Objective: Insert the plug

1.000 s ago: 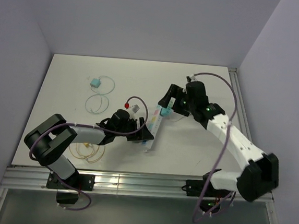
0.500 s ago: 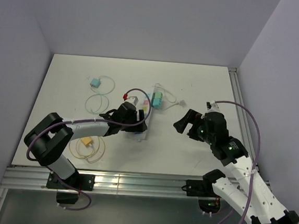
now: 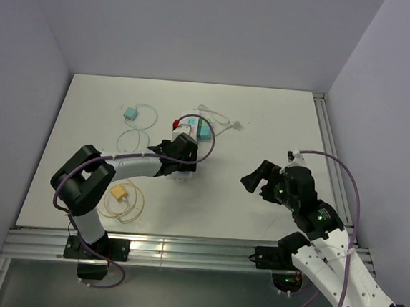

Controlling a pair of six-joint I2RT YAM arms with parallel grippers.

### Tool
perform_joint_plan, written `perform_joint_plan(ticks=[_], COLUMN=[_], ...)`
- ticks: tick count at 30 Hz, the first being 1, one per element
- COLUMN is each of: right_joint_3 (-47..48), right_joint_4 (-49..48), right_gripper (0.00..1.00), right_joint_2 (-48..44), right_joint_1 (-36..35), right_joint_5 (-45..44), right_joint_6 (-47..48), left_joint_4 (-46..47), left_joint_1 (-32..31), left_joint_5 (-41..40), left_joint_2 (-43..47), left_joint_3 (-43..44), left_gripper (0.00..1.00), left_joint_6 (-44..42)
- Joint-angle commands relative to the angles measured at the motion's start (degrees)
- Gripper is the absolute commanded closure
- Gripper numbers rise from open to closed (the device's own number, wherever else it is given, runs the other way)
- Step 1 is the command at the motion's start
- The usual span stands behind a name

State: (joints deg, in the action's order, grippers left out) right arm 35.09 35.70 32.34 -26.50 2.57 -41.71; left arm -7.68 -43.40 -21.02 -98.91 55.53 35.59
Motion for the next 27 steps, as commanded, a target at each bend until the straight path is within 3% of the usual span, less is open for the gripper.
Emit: perform_joint_plan(ticks=[1,9,10,11,13,14,17,23,26,27], right_joint_3=[-0.7,-1.5,-1.6,-1.6,-1.6,-1.7,-1.9,-2.3,-2.6,-2.6], right_joint_4=[-0.8,-0.8,-0.7,-0.7,-0.6,-0.6,-1.1,-2.0,-3.0,-3.4], right_gripper=[0.00,0.00,0.00,0.00,0.00,0.00,0.00,0.00,0.00,0.00], right_joint_2=[-1.0,-1.8,-2.0,-2.1,-2.2,-2.4,-2.5,-2.2,-2.5,-2.5], right_joint_1=[-0.1,-0.1,-0.1,-0.1,-0.1,-0.1,-0.1,-0.2,-0.1,-0.1], right_joint_5=[-0.5,-0.8,-0.9,-1.0,-1.2,-1.2,-1.3,-0.8,0.0,0.4], right_joint_6=[-0.6,-0.2,-0.1,0.0,0.1,0.3,0.3,0.9,0.9,0.7], left_joint_4=[-7.2,-10.5,-11.0,-11.6,-13.1,-13.3,-15.2,-21.2,-22.5,-22.7], left_joint_1=[-0.1,-0.8,-0.8,-0.8,-0.8,-0.8,-0.6,2.1,9.1,14.2], left_joint_5=[0.7,3.5,4.0,4.0,5.2,5.5,6.9,7.6,8.4,10.6], left_joint_2=[-2.6,1.8,2.4,3.0,5.0,6.7,9.0,13.3,12.8,11.0], left_joint_3=[-1.3,1.4,1.9,2.3,3.5,3.9,6.0,15.5,21.3,24.9], left_gripper=[0.52,0.36,0.32,0.19,0.17,0.09,0.01,0.01,0.00,0.01], left_joint_6=[-1.3,-3.9,-4.1,-4.2,-4.7,-4.8,-5.2,-6.4,-6.5,-7.0])
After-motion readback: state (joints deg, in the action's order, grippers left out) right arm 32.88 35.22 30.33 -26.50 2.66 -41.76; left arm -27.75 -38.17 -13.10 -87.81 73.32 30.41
